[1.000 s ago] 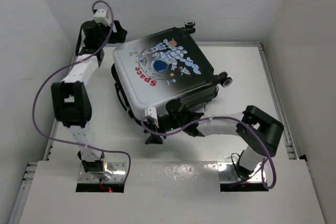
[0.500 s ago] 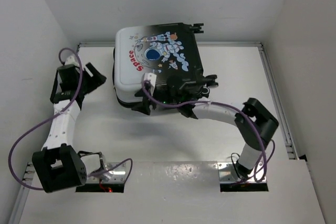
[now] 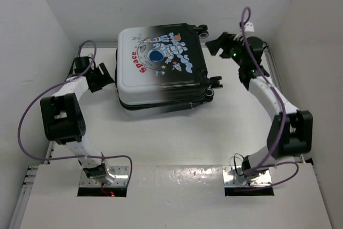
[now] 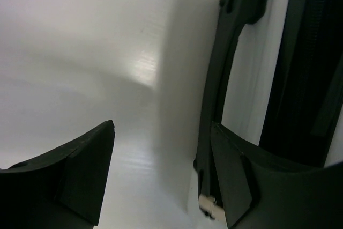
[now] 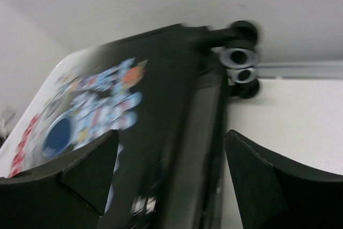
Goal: Pack the luggage
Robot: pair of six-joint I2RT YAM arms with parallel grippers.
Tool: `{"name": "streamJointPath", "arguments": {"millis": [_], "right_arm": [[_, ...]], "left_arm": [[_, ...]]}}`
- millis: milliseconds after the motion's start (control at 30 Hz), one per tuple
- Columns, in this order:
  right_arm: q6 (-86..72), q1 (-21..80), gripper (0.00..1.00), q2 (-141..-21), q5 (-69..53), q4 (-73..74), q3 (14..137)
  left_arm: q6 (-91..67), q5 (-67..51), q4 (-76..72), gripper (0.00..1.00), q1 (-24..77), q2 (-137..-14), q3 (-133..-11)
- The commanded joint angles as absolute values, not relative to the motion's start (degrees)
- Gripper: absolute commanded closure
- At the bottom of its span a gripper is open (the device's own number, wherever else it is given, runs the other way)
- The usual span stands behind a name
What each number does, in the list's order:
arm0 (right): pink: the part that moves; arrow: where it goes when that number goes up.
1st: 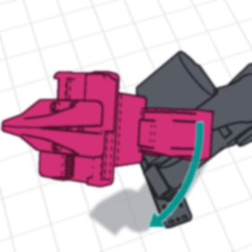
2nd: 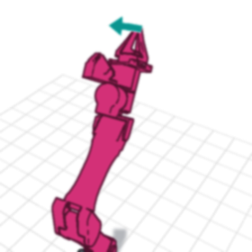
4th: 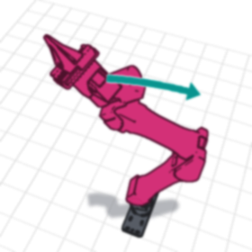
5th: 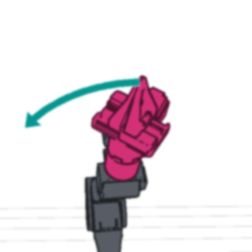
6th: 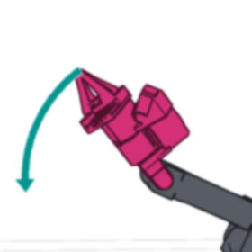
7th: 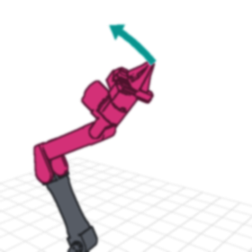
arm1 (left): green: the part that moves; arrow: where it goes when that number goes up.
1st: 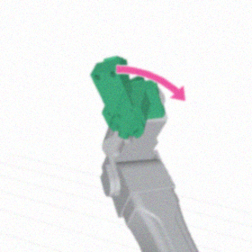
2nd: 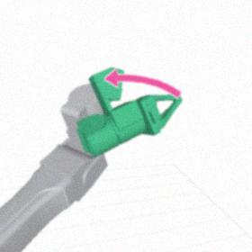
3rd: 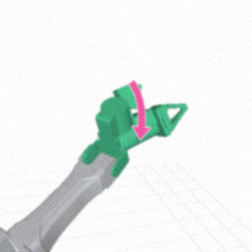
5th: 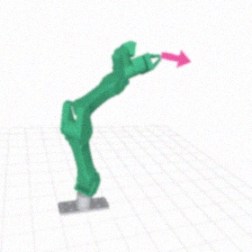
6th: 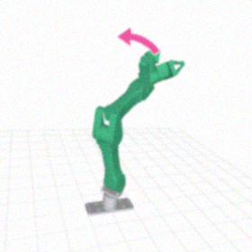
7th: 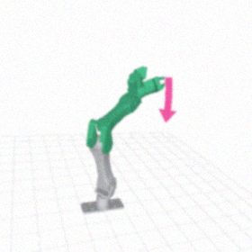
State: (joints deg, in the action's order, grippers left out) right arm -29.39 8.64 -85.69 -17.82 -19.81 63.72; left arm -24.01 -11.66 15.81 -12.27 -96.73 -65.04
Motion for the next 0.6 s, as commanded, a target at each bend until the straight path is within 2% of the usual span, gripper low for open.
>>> {"name": "streamJointPath", "arguments": {"millis": [0,100,167,200,267,300,333,567], "right_arm": [[-46.0,2.5,0.2,-94.6,-17.7,-16.2,69.9],[-44.7,2.3,0.21,-102.8,-16.1,-16.8,76.5],[-44.7,2.5,0.27,-107.8,-12.6,-14.5,82.4],[-46.1,2.3,0.35,-111.3,-8.9,-14.5,83.9],[-50.1,1.4,0.44,-116.9,-7.9,-15.8,89.5],[-53.0,1.0,0.54,-120.5,-10.5,-16.7,90.7],[-56.4,0.8,0.56,-124.5,-11.8,-17.9,95.5],[-63.4,2.8,0.53,-136.6,-12.4,-19.6,105.2]], "left_arm": [[-20.4,-14.8,12.1,0.26,-10.9,-100.4,-68.0],[-19.9,-16.5,10.1,0.26,-10.4,-102.7,-69.3],[-19.9,-17.3,9.1,0.26,-9.8,-103.2,-69.9],[-19.9,-17.3,8.5,0.26,-9.8,-103.2,-69.9],[-19.2,-19.6,8.0,0.26,-9.3,-103.8,-70.4],[-19.2,-21.1,8.0,0.27,-9.3,-104.3,-70.9],[-19.2,-21.1,7.3,0.29,-8.8,-104.8,-70.9],[-18.7,-22.8,6.8,0.3,-7.7,-106.9,-69.4]]}}
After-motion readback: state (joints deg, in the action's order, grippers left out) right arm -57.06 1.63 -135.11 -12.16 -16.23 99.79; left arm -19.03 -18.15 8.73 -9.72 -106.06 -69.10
